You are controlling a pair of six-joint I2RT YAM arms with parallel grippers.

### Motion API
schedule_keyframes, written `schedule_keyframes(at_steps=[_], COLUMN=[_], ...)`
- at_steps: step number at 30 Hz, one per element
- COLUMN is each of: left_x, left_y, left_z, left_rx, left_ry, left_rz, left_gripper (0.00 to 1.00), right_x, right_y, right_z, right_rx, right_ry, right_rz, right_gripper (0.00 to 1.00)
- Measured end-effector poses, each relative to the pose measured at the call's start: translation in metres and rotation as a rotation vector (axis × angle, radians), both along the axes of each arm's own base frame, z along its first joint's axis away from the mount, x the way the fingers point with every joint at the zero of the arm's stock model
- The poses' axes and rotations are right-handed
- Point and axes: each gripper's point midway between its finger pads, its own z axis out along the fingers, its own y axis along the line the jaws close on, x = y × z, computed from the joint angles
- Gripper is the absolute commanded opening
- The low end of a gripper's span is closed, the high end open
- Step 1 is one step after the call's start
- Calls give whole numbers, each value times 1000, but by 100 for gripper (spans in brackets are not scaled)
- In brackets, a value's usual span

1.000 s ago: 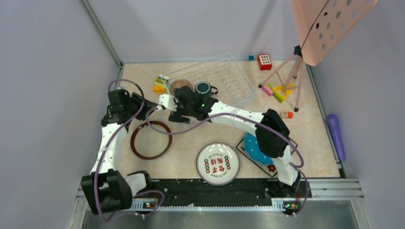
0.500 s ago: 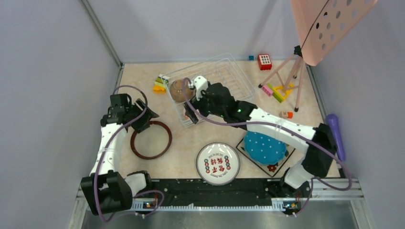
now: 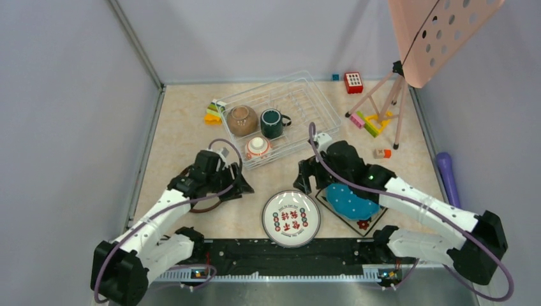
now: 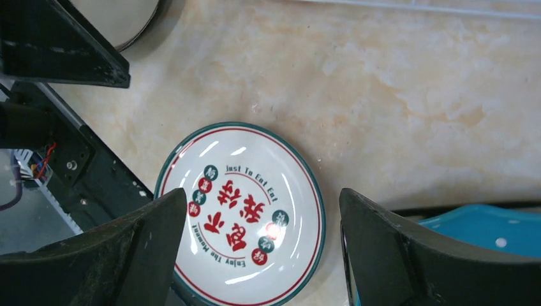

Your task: Load the mixed dishes into the dish rack

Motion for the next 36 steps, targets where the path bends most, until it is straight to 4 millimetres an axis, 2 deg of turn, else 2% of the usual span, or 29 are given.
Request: schedule_keyframes(at_steps=[5,12,20,25,31,32,34,36], left_x=[-25,-37,-51,-54,-57,-58,-59,-58], left_y=[-25,-57,-60,-67,-74,-75,-79,-80], left_z=[-29,-47,-82,-82,-82,-84,-84,-85], left_rx=[9,21,74,53,0,-7,-23,-26], left_ry=[60,53,159,167,157,158,161,159], left_rz=[-74,-140,-168,-215,-247,-252,-264,-271], left_gripper=[57,53,45,38,37,34,23,0], right_x=[-14,-19,-15,-17,-20,-21,-23,-25], right_y=[-18,-31,-34,-34,-36,-37,-39,-40], right_z=[1,15,17,23,29,28,25,23], right_rx=[65,168,175,205,241,244,246,243], right_ry=[19,-8,-14,-13,-11,-8,-3,5], right_rz=[-75,-160,-198,-209,-220,-222,-226,-229], right_gripper=[86,86,86,86,86,86,86,86])
